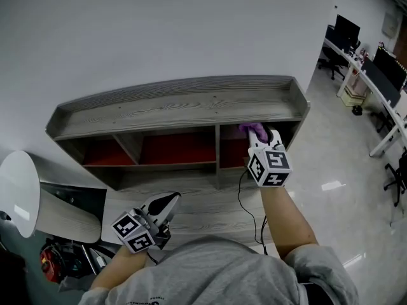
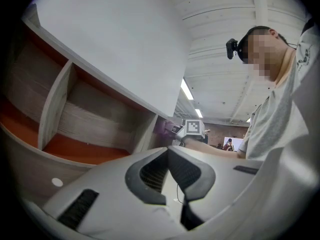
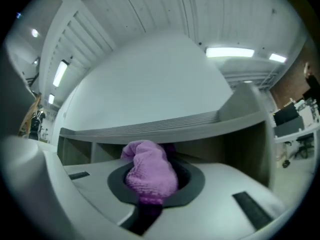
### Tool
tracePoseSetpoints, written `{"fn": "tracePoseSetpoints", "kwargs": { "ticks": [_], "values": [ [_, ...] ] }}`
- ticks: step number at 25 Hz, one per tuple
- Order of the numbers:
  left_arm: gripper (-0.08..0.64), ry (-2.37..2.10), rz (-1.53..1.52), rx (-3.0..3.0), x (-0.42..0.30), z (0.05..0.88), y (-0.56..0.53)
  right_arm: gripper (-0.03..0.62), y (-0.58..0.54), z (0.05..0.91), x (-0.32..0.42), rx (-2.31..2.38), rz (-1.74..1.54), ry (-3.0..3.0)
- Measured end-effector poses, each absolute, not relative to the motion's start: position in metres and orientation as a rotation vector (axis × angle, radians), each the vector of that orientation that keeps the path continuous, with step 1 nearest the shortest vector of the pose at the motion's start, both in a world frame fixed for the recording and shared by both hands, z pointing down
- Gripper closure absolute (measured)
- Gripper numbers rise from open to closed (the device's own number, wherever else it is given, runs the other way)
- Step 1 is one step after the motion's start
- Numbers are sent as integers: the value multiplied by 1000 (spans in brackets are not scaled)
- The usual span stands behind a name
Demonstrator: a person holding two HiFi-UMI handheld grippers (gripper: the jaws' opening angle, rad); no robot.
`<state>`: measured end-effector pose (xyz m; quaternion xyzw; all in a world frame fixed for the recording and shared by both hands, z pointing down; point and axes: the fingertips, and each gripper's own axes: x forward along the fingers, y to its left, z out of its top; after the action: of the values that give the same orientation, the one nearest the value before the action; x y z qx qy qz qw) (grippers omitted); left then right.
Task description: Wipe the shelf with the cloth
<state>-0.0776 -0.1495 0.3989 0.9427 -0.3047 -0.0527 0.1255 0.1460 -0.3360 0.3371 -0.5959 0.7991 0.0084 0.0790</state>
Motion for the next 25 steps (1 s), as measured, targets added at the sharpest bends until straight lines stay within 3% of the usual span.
{"fn": "tracePoseSetpoints", "kwargs": {
  "ticks": [5, 12, 18, 25],
  "values": [
    [546, -843, -157, 2766, -65, 394, -155, 529, -326, 339, 256, -2045, -41, 2133],
    [545, -792, -158, 2787, -60, 393, -158, 528, -321, 339, 263, -2142, -25, 2134],
    [546, -846, -193, 2812, -83, 387, -164, 525, -289, 350, 214, -1843, -74, 2522],
    [546, -995, -214, 2750, -119, 398, -172, 525, -216, 433, 135, -1518, -359, 2746]
  ]
}}
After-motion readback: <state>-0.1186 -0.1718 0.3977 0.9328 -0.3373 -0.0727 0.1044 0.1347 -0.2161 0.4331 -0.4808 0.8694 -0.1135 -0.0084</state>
